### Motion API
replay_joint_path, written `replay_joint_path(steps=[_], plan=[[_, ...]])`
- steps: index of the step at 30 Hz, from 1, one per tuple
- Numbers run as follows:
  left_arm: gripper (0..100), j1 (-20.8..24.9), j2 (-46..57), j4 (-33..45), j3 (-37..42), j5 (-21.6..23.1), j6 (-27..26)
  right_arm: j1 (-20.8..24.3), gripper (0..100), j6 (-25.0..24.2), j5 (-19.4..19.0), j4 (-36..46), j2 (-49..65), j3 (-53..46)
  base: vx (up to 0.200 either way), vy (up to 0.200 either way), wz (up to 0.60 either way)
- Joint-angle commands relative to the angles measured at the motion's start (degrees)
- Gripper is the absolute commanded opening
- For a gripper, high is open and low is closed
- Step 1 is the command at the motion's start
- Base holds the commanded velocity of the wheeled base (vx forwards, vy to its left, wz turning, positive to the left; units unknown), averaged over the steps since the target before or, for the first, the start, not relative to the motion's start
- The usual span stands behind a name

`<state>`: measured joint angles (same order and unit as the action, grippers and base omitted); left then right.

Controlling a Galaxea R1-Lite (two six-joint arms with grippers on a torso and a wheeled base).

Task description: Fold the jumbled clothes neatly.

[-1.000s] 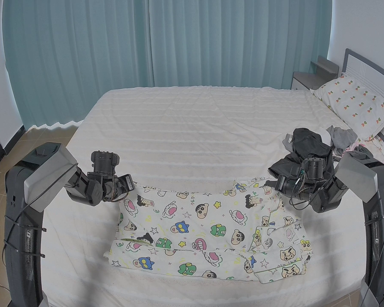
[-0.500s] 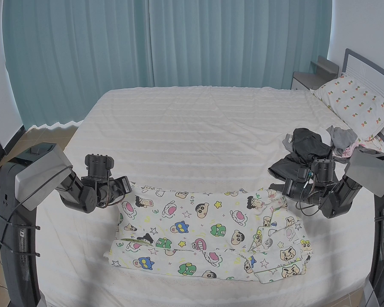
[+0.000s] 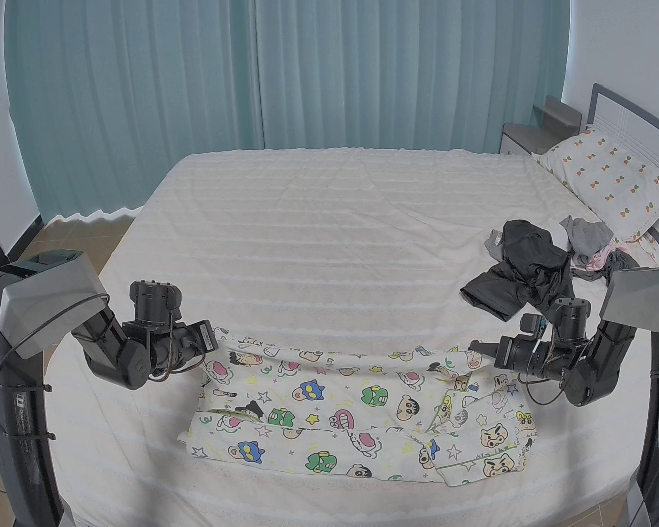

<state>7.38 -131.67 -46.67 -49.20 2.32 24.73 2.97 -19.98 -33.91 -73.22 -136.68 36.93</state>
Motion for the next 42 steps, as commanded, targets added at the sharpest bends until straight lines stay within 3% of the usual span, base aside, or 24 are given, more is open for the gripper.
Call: replay_joint_path(steps=[1, 10, 16, 22, 28, 38, 39, 40, 41, 42], plan=[[0, 0.10, 2.21, -3.87, 6.57, 0.67, -0.21, 0.01, 0, 3.11, -0.01, -3.34, 0.10, -6.16, 0.000, 0.000, 0.00], [0, 0.36, 1.33, -12.66, 15.54, 1.38, -1.36, 0.54, 0, 10.75, 0.78, -10.54, -4.12, -14.43, 0.000, 0.000, 0.00], [0, 0.45, -0.87, -18.90, 22.31, 3.22, -4.17, 0.10, 0, 12.60, 0.87, -16.26, -9.04, -17.77, 0.000, 0.000, 0.00], [0, 0.97, -4.47, -26.99, 27.40, 3.31, -6.37, 0.01, 0, 15.23, 1.04, -16.26, -9.83, -20.40, 0.000, 0.000, 0.00], [0, 0.89, -6.76, -31.03, 29.60, 3.31, -6.54, -0.34, 0, 15.50, 4.12, -16.26, -9.74, -20.14, 0.000, 0.000, 0.00], [0, 0.80, -6.58, -31.21, 31.27, 4.80, -6.19, -1.22, 0, 15.50, 4.21, -16.26, -9.83, -20.75, 0.000, 0.000, 0.00], [0, 0.62, -6.58, -31.21, 31.27, 4.80, -6.19, -1.13, 100, 15.50, 4.30, -16.26, -9.83, -20.75, 0.000, 0.000, 0.00], [0, 0.62, -6.58, -31.21, 31.18, 4.80, -6.19, -1.04, 100, 15.41, 4.38, -16.26, -9.83, -20.75, 0.000, 0.000, 0.00], [100, 0.53, -6.58, -31.21, 30.92, 4.80, -5.93, -0.95, 100, 15.41, 4.56, -16.26, -9.74, -20.75, 0.000, 0.000, 0.00], [100, 0.45, -6.58, -31.21, 30.92, 4.80, -5.66, -0.95, 100, 15.41, 4.56, -16.26, -9.57, -20.93, 0.000, 0.000, 0.00]])
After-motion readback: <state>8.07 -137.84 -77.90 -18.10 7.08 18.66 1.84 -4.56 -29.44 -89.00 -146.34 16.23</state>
